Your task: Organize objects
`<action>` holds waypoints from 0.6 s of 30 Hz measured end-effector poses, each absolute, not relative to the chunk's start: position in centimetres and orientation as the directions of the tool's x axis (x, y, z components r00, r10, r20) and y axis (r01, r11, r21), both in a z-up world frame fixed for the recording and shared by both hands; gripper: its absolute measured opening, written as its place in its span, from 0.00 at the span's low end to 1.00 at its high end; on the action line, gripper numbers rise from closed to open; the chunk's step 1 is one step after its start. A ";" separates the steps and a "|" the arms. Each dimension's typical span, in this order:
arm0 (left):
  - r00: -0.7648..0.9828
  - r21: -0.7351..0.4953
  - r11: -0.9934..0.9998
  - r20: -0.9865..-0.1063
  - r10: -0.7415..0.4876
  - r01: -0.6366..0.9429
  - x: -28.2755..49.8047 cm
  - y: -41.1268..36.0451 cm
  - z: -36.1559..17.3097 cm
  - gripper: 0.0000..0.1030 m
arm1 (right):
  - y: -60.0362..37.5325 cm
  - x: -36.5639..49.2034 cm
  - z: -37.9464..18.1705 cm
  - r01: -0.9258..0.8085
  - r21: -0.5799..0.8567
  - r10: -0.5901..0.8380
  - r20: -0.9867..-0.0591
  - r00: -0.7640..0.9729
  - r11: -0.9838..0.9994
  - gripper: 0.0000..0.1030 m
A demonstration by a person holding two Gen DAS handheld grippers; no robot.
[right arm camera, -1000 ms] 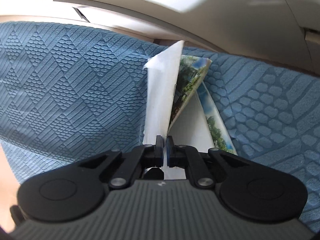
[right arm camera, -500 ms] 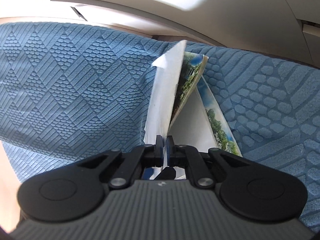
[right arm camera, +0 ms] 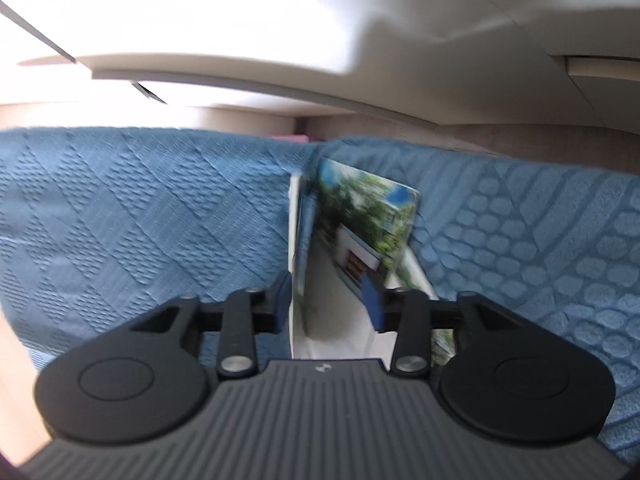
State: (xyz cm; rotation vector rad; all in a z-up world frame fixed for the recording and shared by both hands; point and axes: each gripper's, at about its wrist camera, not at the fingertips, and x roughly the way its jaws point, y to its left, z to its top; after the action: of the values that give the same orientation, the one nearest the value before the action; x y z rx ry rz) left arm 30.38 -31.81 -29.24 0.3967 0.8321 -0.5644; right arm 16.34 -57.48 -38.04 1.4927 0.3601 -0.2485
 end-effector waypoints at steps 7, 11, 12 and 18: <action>0.555 0.094 0.803 -0.769 -0.316 0.588 29.1 -30.4 -27.8 0.11 | -58.0 17.7 -37.8 0.310 0.949 0.076 -0.315 0.946 0.064 0.53; 0.560 0.104 0.803 -0.769 -0.309 0.586 27.6 -29.7 -27.4 0.11 | -57.4 17.4 -37.4 0.299 0.949 0.103 -0.308 0.946 0.096 0.54; 0.558 0.102 0.804 -0.770 -0.309 0.586 27.3 -29.5 -27.3 0.11 | -57.2 17.3 -37.2 0.285 0.953 0.105 -0.295 0.950 0.100 0.54; 0.573 0.125 0.802 -0.764 -0.298 0.584 25.1 -28.1 -27.0 0.11 | -56.7 18.0 -36.6 0.300 0.939 0.120 -0.322 0.939 0.170 0.51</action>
State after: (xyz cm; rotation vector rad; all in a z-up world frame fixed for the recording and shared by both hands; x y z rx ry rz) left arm 25.10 -28.09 -26.96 0.3879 0.8078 -0.5328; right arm 17.99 -56.70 -36.63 1.4033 0.3577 -0.1321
